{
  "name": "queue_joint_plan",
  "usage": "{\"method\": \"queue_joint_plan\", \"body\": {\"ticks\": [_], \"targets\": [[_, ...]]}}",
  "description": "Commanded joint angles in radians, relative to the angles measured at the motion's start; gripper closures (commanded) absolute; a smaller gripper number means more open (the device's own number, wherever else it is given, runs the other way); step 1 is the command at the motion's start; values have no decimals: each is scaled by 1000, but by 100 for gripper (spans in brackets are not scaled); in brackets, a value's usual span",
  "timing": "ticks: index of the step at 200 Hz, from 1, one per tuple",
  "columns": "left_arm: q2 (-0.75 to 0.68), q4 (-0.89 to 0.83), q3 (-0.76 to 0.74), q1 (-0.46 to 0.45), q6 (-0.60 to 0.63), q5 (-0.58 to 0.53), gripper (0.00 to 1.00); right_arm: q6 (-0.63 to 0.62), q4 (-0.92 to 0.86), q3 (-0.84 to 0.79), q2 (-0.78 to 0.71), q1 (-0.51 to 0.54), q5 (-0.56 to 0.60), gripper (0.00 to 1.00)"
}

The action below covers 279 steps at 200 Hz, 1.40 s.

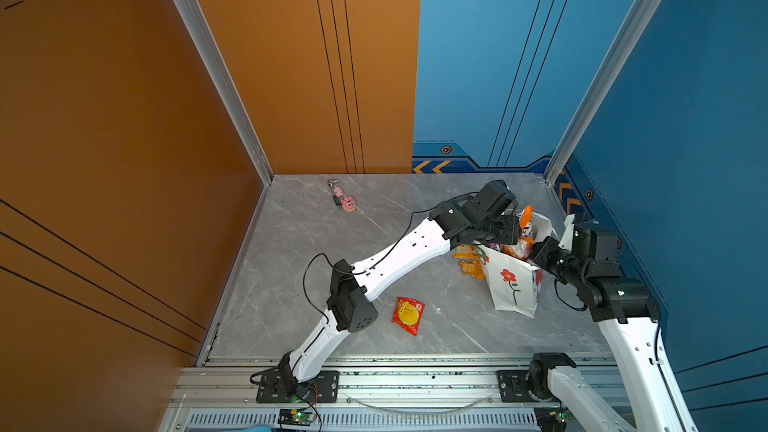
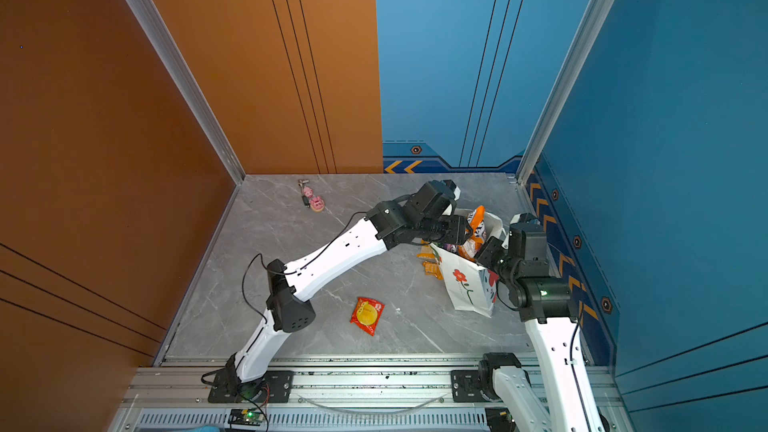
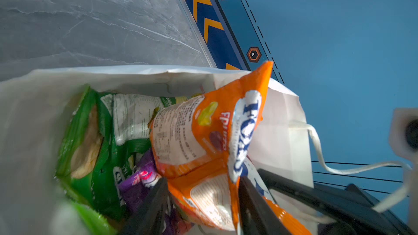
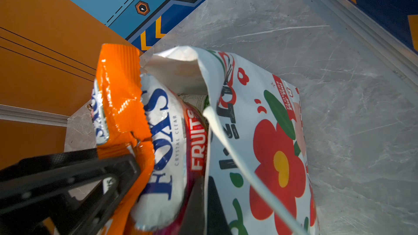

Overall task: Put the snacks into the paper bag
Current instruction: 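Lower the orange FOXS bag into the paper bag and open the left gripper, then withdraw the left gripper from the paper bag toward the red snack packet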

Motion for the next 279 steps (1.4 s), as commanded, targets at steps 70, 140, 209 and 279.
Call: {"method": "queue_joint_plan", "body": {"ticks": [70,140,209,279], "targets": [[-259,127,-264,-17,149,-59,21,-18,72,53,-38,-25,57,100],[-538,171,-629,0,185,-322,15,-17,67,35,-64,-34,72,100],[-778,232,-963,68,147,-426,15,-21,69,29,-52,-29,80,100],[-967,216,-1241,174,79,-411,15,-23,70,27,-45,-26,89,100]]}}
